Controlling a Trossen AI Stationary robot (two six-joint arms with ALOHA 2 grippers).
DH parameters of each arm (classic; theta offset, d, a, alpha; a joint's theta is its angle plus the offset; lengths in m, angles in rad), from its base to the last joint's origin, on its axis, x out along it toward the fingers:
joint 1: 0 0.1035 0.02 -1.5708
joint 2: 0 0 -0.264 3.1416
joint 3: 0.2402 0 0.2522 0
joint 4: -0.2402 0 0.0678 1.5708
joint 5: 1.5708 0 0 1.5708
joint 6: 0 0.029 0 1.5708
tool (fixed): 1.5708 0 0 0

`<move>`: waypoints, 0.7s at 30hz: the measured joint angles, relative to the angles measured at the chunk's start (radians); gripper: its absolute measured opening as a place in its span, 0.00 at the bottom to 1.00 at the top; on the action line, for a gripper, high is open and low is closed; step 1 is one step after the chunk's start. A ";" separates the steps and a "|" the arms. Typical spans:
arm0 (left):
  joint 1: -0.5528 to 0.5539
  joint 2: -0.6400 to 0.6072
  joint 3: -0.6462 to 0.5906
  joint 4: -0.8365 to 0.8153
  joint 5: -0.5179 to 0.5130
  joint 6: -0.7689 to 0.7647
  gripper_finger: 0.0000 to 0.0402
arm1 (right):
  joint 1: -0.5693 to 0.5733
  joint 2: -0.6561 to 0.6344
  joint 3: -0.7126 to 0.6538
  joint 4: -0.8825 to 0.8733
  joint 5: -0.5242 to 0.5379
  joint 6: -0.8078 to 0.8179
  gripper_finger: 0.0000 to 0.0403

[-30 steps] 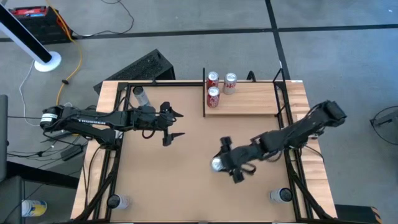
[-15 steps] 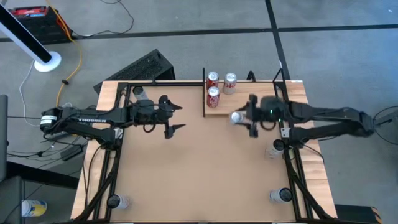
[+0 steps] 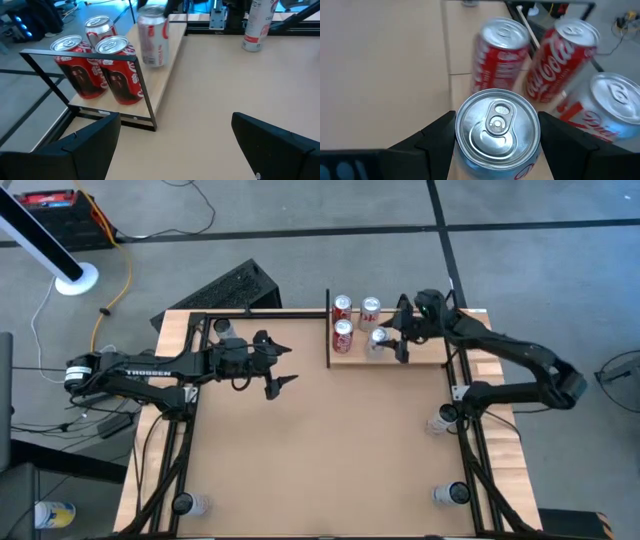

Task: Place canned beverage on shelf
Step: Put the silver soda can on the shelf aligned with the other silver soda can

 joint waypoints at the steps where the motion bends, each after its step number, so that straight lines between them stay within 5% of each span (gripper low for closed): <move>1: 0.000 0.000 0.000 0.000 0.000 0.000 0.91 | -0.013 0.020 0.010 0.003 -0.013 0.000 0.68; 11: 0.000 0.000 0.000 -0.002 -0.003 0.029 0.91 | -0.028 0.149 0.078 0.020 -0.029 0.058 0.68; 21: 0.000 0.000 0.000 -0.013 -0.003 0.047 0.91 | -0.027 0.160 0.080 0.048 0.076 0.129 0.68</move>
